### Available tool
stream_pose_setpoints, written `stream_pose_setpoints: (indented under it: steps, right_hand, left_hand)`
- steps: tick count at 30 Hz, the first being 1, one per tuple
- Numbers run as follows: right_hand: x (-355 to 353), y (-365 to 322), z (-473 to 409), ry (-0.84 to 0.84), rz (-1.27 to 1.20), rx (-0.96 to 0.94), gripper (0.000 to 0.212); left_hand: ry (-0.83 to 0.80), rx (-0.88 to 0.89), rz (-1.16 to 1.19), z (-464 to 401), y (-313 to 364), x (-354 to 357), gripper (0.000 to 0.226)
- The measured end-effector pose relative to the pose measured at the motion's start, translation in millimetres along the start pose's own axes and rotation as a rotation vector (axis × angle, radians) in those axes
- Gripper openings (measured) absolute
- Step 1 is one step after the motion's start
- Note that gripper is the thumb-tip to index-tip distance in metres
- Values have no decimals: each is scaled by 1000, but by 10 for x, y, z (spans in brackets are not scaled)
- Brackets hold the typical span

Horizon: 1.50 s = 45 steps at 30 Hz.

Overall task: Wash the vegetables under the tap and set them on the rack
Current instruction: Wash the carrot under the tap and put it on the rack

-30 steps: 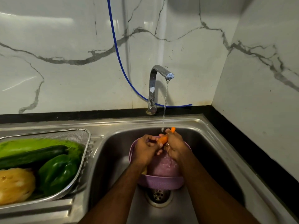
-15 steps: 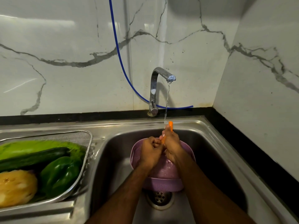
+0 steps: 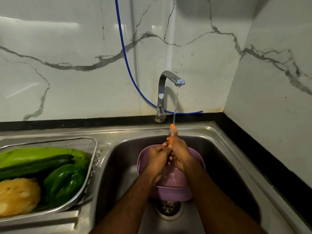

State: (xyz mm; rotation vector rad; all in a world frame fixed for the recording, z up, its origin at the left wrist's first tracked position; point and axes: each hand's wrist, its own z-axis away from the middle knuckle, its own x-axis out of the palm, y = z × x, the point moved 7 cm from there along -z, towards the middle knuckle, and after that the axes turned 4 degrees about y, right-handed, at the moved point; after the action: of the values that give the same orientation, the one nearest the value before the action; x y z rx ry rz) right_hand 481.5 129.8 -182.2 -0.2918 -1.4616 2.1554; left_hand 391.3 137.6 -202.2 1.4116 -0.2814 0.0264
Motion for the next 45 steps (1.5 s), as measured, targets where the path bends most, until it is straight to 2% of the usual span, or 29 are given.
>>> stream_pose_setpoints:
  steps: [3,7,9,11,12,14,17,19,22,25,27,29,32,34,36,39,40,43,45]
  right_hand:
    - [46,-47,41,-86,-84,37,58]
    - [111,-14,15,-332,-146,-50,26]
    - [72,-5,-23,-379,-224,-55,26]
    - [50,3,-20,-322,-177,-61,23]
    - [40,8,-14,-241,-98,-70,24]
    - [35,-3,-11,-63,32,-121,38]
    - [40,-72,12,56,43,-128,59]
    - [-1,-113,36,49,34,-81,65]
    - [-6,-133,23,-94,-37,-101,60]
    - [74,-167,34,-239,-188,-138,42]
    - [122,-189,50,-237,-227,-143,28]
    - [112,-192,36,-116,-247,-122,25]
    - [33,-175,-11,24,-328,-53,43]
    - [-37,-182,-37,23,-371,-29,53]
    - [-56,-198,-36,-32,-385,-26,53]
    - [26,-198,-5,-80,-289,-98,26]
    - [53,-185,8,-74,-234,-136,23]
    - [85,-170,54,-24,-95,-241,46]
    - [56,-183,81,27,-107,-266,48]
  left_hand:
    - [-32,-12,86,11,35,9,19]
    - [1,-6,119,-20,68,-32,24]
    - [-8,-16,97,-30,77,-22,28]
    - [-32,-31,76,-18,76,-2,30]
    - [-42,-33,52,-15,74,5,32]
    - [-58,-25,-24,-23,48,30,34]
    - [-100,-10,-58,1,28,61,28]
    - [-147,-25,-24,33,32,89,25]
    - [-147,-143,118,48,43,66,34]
    - [-145,-226,145,54,66,-13,37]
    - [-137,-226,117,57,50,-41,45]
    - [-139,-179,46,69,49,-25,51]
    - [-160,-104,-81,150,97,27,46]
    - [-182,-81,-136,183,118,71,42]
    - [-160,-60,-150,146,113,73,36]
    - [-4,31,-209,69,150,-43,23]
    - [39,81,-249,70,180,-88,20]
    - [107,251,-371,134,318,-150,10]
    - [161,362,-434,179,424,-171,10]
